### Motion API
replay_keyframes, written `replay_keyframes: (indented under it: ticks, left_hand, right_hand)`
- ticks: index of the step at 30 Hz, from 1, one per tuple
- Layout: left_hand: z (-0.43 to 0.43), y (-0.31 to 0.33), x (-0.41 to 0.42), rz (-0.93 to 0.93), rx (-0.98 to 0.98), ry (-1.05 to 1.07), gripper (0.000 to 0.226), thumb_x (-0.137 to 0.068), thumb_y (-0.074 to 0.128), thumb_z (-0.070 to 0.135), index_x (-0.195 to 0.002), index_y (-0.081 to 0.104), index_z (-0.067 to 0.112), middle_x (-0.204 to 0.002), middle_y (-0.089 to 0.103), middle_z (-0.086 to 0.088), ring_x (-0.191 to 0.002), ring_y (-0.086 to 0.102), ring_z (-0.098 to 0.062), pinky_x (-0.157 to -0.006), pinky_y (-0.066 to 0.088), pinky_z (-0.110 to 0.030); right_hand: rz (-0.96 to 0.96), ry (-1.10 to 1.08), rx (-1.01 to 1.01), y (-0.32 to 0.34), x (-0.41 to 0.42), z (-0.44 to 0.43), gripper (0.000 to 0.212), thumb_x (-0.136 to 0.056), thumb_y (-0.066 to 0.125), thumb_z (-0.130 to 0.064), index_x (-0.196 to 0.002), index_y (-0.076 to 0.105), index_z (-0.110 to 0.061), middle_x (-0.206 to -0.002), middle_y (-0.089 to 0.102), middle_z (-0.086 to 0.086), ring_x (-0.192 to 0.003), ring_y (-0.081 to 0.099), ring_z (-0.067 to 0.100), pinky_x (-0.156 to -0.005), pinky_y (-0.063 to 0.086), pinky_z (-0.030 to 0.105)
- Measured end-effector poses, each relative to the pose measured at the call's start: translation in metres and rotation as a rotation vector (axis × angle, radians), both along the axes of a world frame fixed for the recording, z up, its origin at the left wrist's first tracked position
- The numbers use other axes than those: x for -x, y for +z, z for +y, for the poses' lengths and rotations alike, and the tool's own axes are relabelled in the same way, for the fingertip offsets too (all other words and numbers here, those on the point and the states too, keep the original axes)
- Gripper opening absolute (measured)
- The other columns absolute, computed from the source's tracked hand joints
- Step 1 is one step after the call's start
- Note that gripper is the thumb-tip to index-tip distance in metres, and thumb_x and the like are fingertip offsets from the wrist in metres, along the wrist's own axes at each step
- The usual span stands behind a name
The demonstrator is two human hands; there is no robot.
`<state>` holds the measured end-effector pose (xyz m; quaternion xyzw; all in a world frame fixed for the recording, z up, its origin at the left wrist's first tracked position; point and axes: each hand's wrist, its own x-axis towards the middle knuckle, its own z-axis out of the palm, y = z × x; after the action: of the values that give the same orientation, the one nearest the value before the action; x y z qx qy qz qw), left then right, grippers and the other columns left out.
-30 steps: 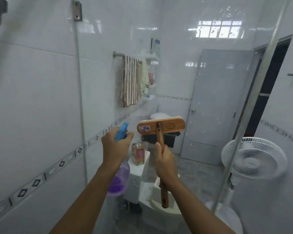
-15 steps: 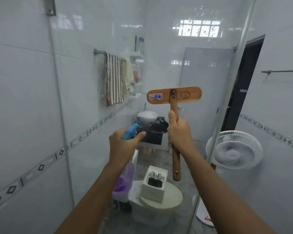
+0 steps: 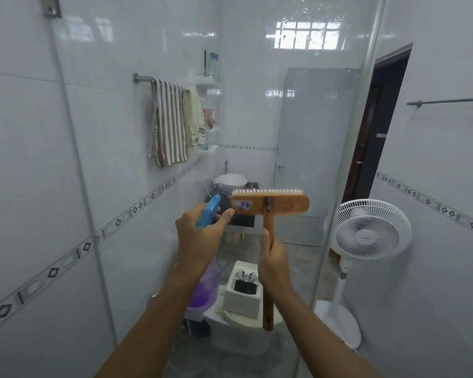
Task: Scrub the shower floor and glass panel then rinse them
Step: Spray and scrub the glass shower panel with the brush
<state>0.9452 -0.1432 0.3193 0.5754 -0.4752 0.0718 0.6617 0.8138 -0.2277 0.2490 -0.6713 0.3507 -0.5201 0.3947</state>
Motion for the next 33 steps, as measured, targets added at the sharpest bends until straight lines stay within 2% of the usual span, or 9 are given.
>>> replay_keyframes:
  ticks: [5, 8, 10, 14, 19, 24, 26, 29, 33]
  left_hand:
    - [-0.005, -0.009, 0.013, -0.010, -0.019, 0.012, 0.028, -0.084, 0.077, 0.036, -0.090, 0.070, 0.009, -0.069, 0.061, 0.007, -0.059, 0.062, -0.011, -0.059, 0.054, -0.022]
    - [-0.009, -0.012, 0.019, 0.024, -0.028, -0.017, 0.026, -0.085, 0.078, 0.033, -0.093, 0.071, 0.009, -0.071, 0.064, 0.006, -0.061, 0.064, -0.011, -0.061, 0.059, -0.027]
    - [-0.013, -0.015, 0.023, 0.040, -0.038, -0.033, 0.025, -0.085, 0.078, 0.034, -0.095, 0.071, 0.012, -0.074, 0.066, 0.005, -0.065, 0.066, -0.010, -0.064, 0.062, -0.033]
    - [-0.018, -0.016, 0.035, 0.061, -0.061, -0.043, 0.019, -0.084, 0.078, 0.035, -0.093, 0.066, 0.023, -0.074, 0.065, 0.008, -0.067, 0.067, -0.014, -0.066, 0.063, -0.035]
    - [-0.023, -0.026, 0.049, 0.043, -0.049, -0.084, 0.014, -0.087, 0.077, 0.027, -0.093, 0.066, 0.021, -0.073, 0.063, 0.012, -0.068, 0.065, -0.007, -0.061, 0.055, -0.016]
    - [-0.025, -0.035, 0.059, 0.044, -0.056, -0.106, 0.014, -0.088, 0.075, 0.022, -0.095, 0.063, 0.019, -0.074, 0.059, 0.018, -0.074, 0.064, 0.007, -0.059, 0.049, -0.004]
    - [-0.028, -0.036, 0.060, 0.046, -0.064, -0.119, 0.014, -0.089, 0.076, 0.019, -0.092, 0.062, 0.019, -0.072, 0.058, 0.015, -0.071, 0.063, 0.006, -0.058, 0.049, -0.006]
    - [-0.030, -0.037, 0.062, 0.071, -0.092, -0.125, 0.015, -0.089, 0.076, 0.018, -0.089, 0.061, 0.020, -0.071, 0.057, 0.011, -0.067, 0.060, 0.004, -0.058, 0.049, -0.006]
    - [-0.034, -0.034, 0.066, 0.086, -0.112, -0.171, 0.012, -0.088, 0.077, 0.019, -0.084, 0.065, 0.018, -0.067, 0.059, 0.006, -0.062, 0.060, -0.005, -0.053, 0.049, -0.011]
  right_hand:
    - [0.051, -0.001, -0.047, -0.019, 0.012, -0.003, 0.041, -0.103, 0.036, -0.052, -0.091, 0.060, -0.021, -0.066, 0.054, -0.004, -0.052, 0.052, -0.001, -0.049, 0.041, 0.014]
    - [-0.008, -0.017, 0.066, 0.036, 0.017, -0.016, 0.040, -0.107, 0.037, -0.045, -0.098, 0.062, -0.015, -0.071, 0.059, -0.006, -0.057, 0.056, -0.003, -0.052, 0.042, 0.014]
    - [-0.036, -0.043, 0.123, 0.084, 0.022, -0.024, 0.035, -0.109, 0.036, -0.040, -0.092, 0.057, -0.017, -0.068, 0.053, -0.008, -0.051, 0.053, -0.004, -0.048, 0.041, 0.012]
    - [-0.026, -0.044, 0.146, 0.134, 0.029, -0.031, 0.037, -0.107, 0.035, -0.048, -0.083, 0.049, -0.023, -0.060, 0.043, -0.007, -0.044, 0.043, 0.002, -0.044, 0.041, 0.024]
    - [-0.005, -0.072, 0.050, 0.026, 0.038, -0.019, 0.033, -0.107, 0.037, -0.046, -0.089, 0.056, -0.025, -0.067, 0.052, -0.009, -0.052, 0.052, -0.004, -0.050, 0.041, 0.014]
    - [0.047, -0.122, -0.088, -0.062, 0.049, -0.007, 0.053, -0.100, 0.036, -0.058, -0.097, 0.064, -0.013, -0.076, 0.064, 0.011, -0.062, 0.061, 0.015, -0.057, 0.051, 0.031]
    - [0.036, -0.115, -0.055, -0.045, 0.052, -0.015, 0.052, -0.101, 0.036, -0.058, -0.093, 0.063, -0.015, -0.072, 0.062, 0.011, -0.058, 0.058, 0.015, -0.052, 0.048, 0.030]
    - [0.020, -0.126, 0.034, 0.013, 0.055, -0.027, 0.040, -0.106, 0.038, -0.048, -0.082, 0.056, -0.021, -0.062, 0.050, -0.005, -0.049, 0.047, 0.002, -0.046, 0.038, 0.020]
    - [-0.013, -0.151, 0.087, 0.078, 0.056, -0.039, 0.037, -0.107, 0.036, -0.048, -0.081, 0.050, -0.025, -0.062, 0.045, -0.007, -0.051, 0.045, 0.007, -0.046, 0.038, 0.021]
